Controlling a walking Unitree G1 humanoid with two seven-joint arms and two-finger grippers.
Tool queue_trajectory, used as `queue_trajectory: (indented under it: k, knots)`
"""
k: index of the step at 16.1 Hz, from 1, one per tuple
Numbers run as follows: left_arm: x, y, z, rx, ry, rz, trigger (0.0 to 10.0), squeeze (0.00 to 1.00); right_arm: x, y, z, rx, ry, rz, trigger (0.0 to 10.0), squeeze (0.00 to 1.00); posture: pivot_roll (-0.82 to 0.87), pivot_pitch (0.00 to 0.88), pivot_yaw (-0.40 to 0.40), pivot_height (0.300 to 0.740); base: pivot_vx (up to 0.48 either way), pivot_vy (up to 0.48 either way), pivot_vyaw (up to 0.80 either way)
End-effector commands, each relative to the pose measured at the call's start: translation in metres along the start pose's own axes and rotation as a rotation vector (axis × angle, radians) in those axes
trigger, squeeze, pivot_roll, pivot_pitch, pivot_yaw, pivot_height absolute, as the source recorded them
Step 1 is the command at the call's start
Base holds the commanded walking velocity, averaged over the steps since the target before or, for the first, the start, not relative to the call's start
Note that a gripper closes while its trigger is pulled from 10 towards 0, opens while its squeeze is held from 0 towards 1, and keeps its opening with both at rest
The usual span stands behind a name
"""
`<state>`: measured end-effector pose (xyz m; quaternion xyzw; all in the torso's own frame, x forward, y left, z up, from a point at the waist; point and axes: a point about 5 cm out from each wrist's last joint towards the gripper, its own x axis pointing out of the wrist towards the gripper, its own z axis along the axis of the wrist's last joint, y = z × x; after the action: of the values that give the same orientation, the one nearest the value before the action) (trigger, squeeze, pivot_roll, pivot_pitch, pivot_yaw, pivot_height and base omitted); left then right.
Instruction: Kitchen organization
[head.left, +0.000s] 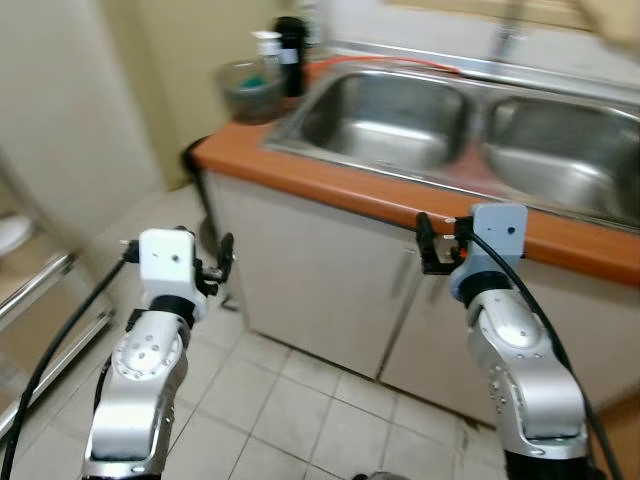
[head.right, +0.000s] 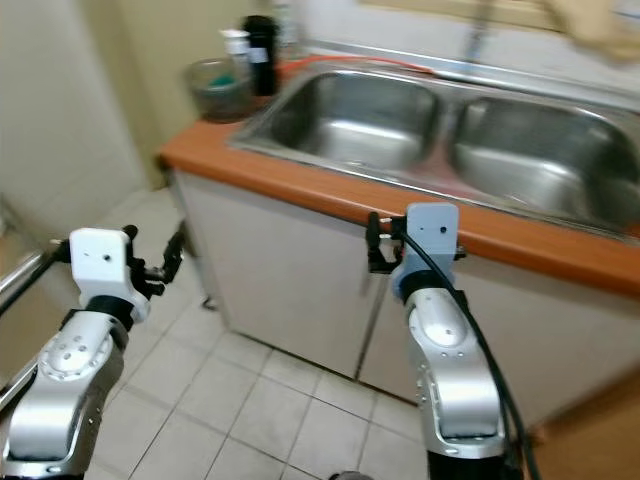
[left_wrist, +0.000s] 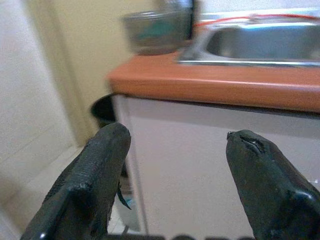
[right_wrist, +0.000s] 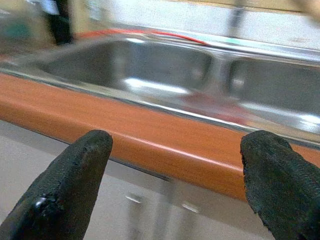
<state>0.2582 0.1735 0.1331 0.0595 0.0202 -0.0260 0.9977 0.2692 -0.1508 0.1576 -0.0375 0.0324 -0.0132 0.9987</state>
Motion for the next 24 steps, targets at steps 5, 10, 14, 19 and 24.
queue_trajectory:
  k: [5,10,14,19,24]
  knots:
    - [0.002,-0.003,0.002,-0.033,0.012,-0.002,10.0,0.00,-0.007,-0.005,-0.003,-0.009,0.027,-0.067,10.0,1.00,0.00,0.000,0.035,0.740,0.000,0.000,-0.80]
    - [0.002,0.000,0.009,0.053,-0.074,0.066,10.0,0.00,-0.007,-0.004,-0.002,-0.036,0.027,-0.050,10.0,1.00,0.01,0.000,0.030,0.740,0.000,0.000,-0.80]
    - [-0.002,-0.003,0.007,-0.013,-0.031,-0.005,10.0,0.00,-0.006,-0.001,0.001,-0.055,0.018,-0.036,10.0,1.00,0.01,0.000,0.028,0.740,0.000,0.000,-0.80]
    - [0.003,-0.008,0.022,-0.072,-0.089,-0.079,10.0,0.00,-0.005,0.006,0.014,-0.039,-0.022,0.008,10.0,1.00,0.01,0.000,0.031,0.740,0.161,0.000,-0.75]
    - [0.003,-0.012,0.025,-0.056,-0.099,-0.123,10.0,0.00,-0.005,0.006,0.016,-0.010,-0.025,0.019,10.0,0.00,0.01,0.000,0.026,0.740,0.436,0.000,0.00]
